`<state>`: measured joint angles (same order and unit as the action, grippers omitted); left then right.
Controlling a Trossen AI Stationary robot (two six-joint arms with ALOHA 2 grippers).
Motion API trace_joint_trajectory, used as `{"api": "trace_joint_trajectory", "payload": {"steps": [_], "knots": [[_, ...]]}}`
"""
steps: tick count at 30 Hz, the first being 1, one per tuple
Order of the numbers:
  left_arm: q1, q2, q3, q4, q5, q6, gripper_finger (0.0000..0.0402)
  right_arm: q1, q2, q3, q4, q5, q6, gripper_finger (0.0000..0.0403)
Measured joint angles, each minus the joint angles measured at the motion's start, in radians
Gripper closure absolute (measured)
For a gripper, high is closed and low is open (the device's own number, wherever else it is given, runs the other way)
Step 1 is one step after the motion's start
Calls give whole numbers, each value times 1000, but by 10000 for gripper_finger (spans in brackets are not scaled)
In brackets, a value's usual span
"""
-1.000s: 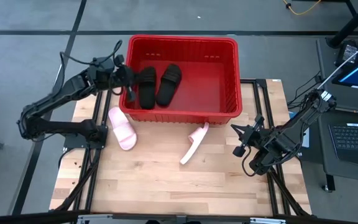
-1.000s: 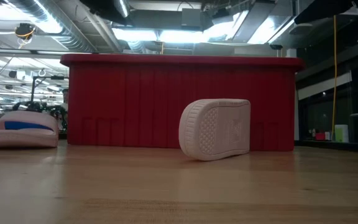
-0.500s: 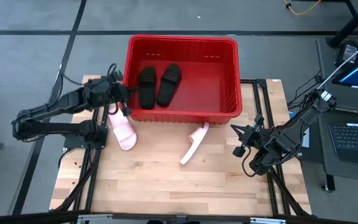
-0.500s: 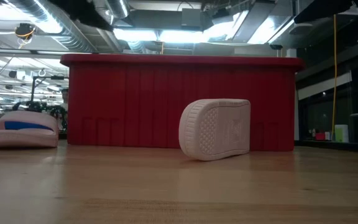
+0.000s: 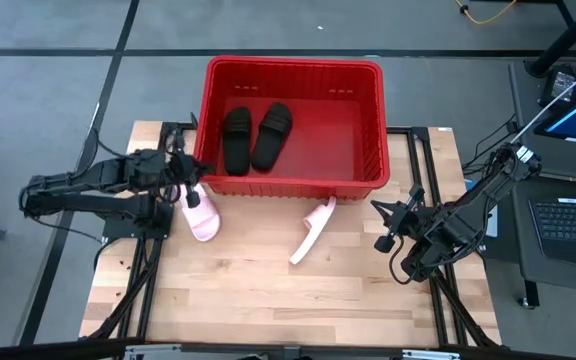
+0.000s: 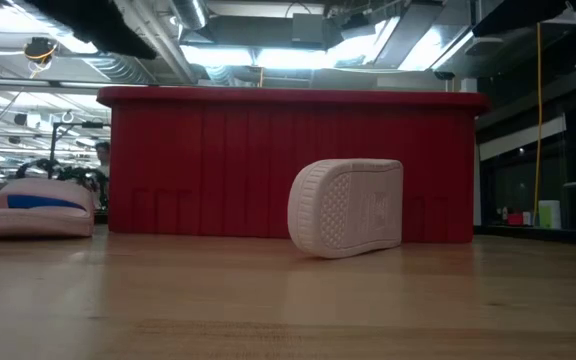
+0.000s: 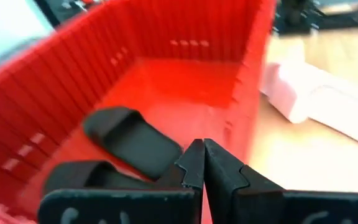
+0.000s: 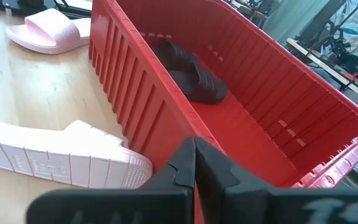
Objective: Pick and place slides into bin
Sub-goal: Put the left pink slide into the red bin
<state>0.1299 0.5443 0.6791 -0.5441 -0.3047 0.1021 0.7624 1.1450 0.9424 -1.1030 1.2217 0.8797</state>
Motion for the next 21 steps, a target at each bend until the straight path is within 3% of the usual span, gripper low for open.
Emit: {"api": "trace_joint_trajectory", "payload": {"steps": [12,21], "knots": [[-155,21,68,-397,-44,-332,400,0,0,0,80,-3,-1,393],[-324,98,68,-455,-14,-505,400,0,0,0,99,-3,-2,393]]}}
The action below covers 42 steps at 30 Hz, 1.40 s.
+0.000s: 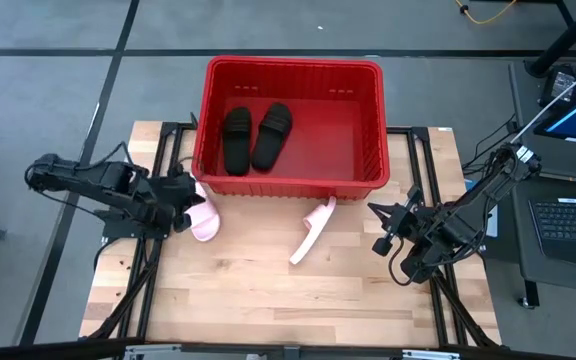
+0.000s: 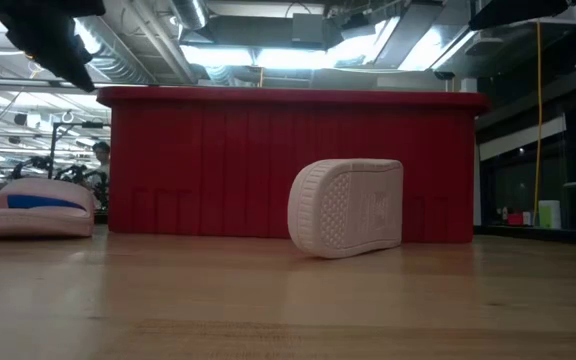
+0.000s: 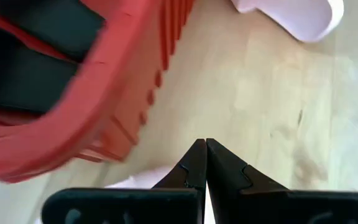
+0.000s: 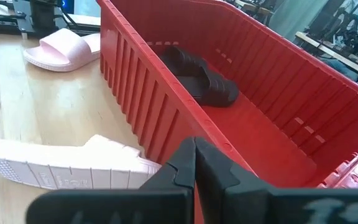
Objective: Pick and place slides into bin
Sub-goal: Put the left pink slide into the red bin
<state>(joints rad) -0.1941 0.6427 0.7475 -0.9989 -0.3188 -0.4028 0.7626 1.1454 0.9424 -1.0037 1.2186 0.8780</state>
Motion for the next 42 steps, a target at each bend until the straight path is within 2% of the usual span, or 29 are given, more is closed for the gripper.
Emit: {"api": "trace_joint_trajectory", "payload": {"steps": [7,13,17,20,24,32,36,42], "knots": [[-181,131,0,-16,-53,-147,400,0,0,0,23,-19,0,393],[-360,249,36,-109,-67,-429,400,0,1,0,28,-77,0,393],[-470,329,54,-164,-131,-589,400,0,15,0,28,-96,-11,393],[-526,400,54,-174,-194,-643,400,0,33,0,28,-97,-27,393],[-572,506,54,-225,-249,-699,400,0,51,0,29,-104,-45,393],[-622,700,57,-250,-178,-834,400,0,66,0,37,-124,-51,393],[-653,773,121,-261,-179,-879,400,0,66,0,37,-124,-51,393],[-688,864,214,-347,-238,-897,400,0,66,0,36,-124,-51,393]]}}
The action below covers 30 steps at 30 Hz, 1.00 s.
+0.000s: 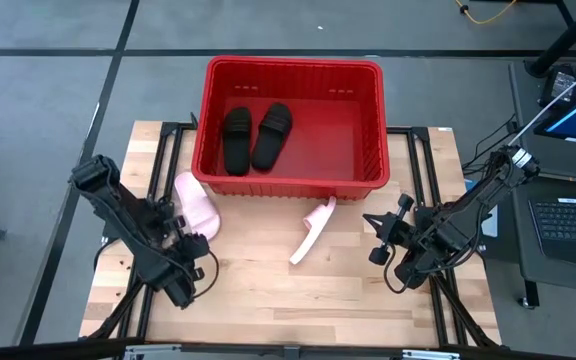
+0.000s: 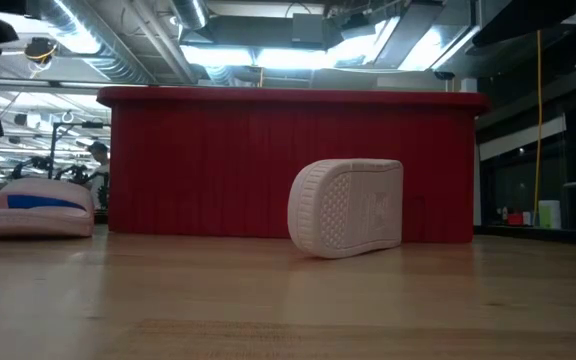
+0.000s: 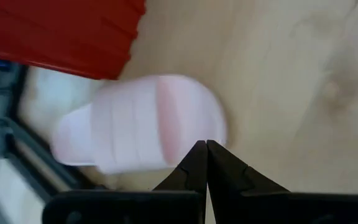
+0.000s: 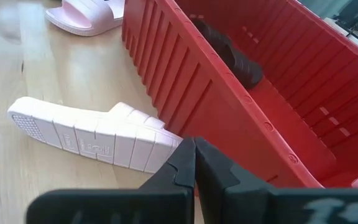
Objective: Pick and place slides into bin
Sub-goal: Put the left pink slide into the red bin
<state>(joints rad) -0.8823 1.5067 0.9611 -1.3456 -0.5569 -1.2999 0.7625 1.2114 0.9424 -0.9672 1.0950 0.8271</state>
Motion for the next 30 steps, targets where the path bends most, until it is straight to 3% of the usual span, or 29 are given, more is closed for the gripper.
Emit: {"api": "trace_joint_trajectory", "payload": {"steps": [14,23,30], "knots": [[1,89,3,-37,-11,-51,386,0,0,0,14,-42,-2,393],[1,89,3,-22,-2,-118,317,0,0,0,14,-42,-1,393],[1,89,3,-23,-2,-58,253,0,0,0,14,-42,-1,393]]}}
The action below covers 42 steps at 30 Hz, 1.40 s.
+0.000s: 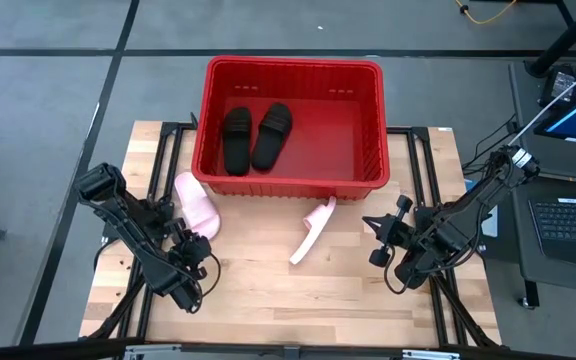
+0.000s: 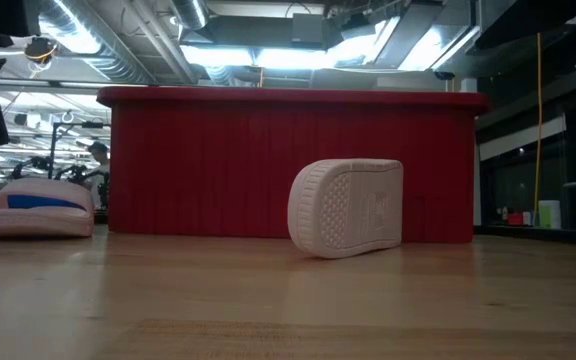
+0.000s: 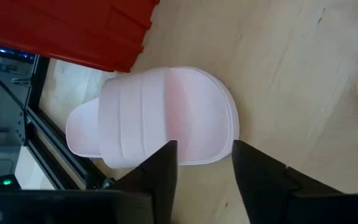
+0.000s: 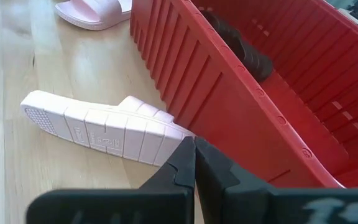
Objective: Pick and place slides into bin
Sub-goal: Put the left pink slide into the red bin
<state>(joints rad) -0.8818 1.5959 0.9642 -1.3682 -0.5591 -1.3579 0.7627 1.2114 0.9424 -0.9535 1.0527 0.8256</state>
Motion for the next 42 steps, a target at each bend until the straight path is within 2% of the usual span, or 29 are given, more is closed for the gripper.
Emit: {"api": "trace_joint_trajectory", "payload": {"steps": [4,11,16,21,31,42], "knots": [[0,0,-23,13,-1,-23,238,0,0,0,0,0,-16,393],[8,35,-107,43,-8,-79,241,0,0,0,0,0,-22,393],[40,79,-136,66,-80,-81,246,0,0,0,0,0,-23,393],[71,144,-140,67,-75,-3,249,0,-1,0,0,0,-23,393],[95,261,-140,67,-113,10,248,0,-1,0,-1,1,-23,393],[107,275,-140,60,-116,-14,253,0,-1,0,-1,1,-24,393]]}}
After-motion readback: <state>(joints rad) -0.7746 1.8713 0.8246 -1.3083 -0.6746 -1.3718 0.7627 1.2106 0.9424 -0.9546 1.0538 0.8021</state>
